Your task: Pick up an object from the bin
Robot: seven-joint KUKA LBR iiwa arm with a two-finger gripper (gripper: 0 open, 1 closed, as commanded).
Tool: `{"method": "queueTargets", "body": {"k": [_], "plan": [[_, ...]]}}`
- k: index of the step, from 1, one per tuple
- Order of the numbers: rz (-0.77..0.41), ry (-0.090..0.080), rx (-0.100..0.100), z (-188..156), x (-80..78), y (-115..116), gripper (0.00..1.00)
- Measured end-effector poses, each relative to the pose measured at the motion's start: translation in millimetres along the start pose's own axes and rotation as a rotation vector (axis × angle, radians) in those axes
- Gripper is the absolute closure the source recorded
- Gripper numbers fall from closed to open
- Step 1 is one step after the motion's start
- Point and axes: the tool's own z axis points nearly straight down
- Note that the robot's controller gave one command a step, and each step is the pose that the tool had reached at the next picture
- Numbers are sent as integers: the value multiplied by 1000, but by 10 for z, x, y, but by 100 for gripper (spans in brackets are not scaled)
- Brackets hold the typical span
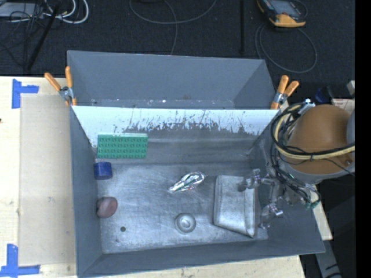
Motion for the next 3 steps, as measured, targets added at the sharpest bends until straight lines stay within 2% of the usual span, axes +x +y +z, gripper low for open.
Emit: {"method": "queueTargets", "body": {"k": [1, 2, 3], "plan": [[-88, -6, 3, 308, -608, -652, 0], [-58, -9, 1, -193, -810, -124, 0], [50, -4, -1, -141, -977, 354, 0]]}}
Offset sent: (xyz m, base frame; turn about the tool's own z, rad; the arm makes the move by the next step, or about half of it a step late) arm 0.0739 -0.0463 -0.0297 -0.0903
